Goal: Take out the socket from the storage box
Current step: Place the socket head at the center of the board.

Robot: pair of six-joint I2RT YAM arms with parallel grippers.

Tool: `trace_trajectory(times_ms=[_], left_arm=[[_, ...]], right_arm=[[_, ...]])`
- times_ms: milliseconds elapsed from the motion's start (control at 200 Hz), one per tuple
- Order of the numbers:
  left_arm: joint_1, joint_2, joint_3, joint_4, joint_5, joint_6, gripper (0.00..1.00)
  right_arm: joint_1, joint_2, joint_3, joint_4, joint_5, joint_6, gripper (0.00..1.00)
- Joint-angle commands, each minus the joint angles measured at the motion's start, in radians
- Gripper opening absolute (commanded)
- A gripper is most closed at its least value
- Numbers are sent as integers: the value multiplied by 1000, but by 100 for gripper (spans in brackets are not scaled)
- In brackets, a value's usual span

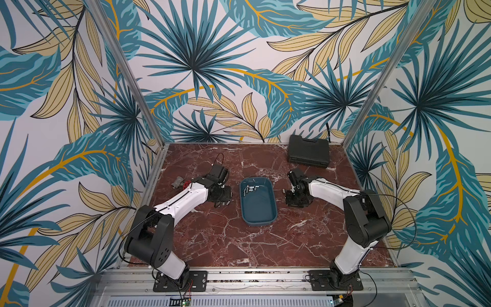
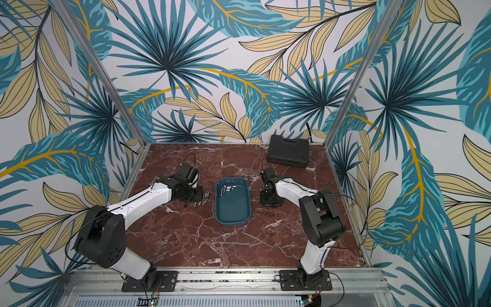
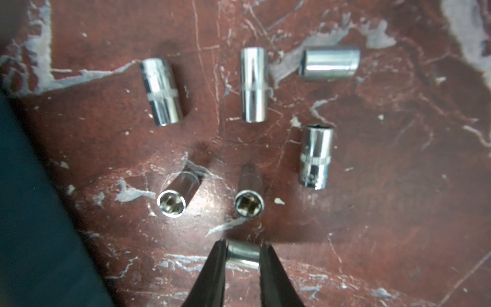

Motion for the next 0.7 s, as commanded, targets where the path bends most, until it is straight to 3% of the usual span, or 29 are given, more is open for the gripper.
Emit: trace_trajectory(times_ms=[0,696], left_arm=[[-3,2,20,-14,-1,3,28],[-8,10,40,-22,-5,6,28]], right_arm=[[-4,14,-16,2,13,1,26],[-8,-40,2,-57,-5,-12,29]])
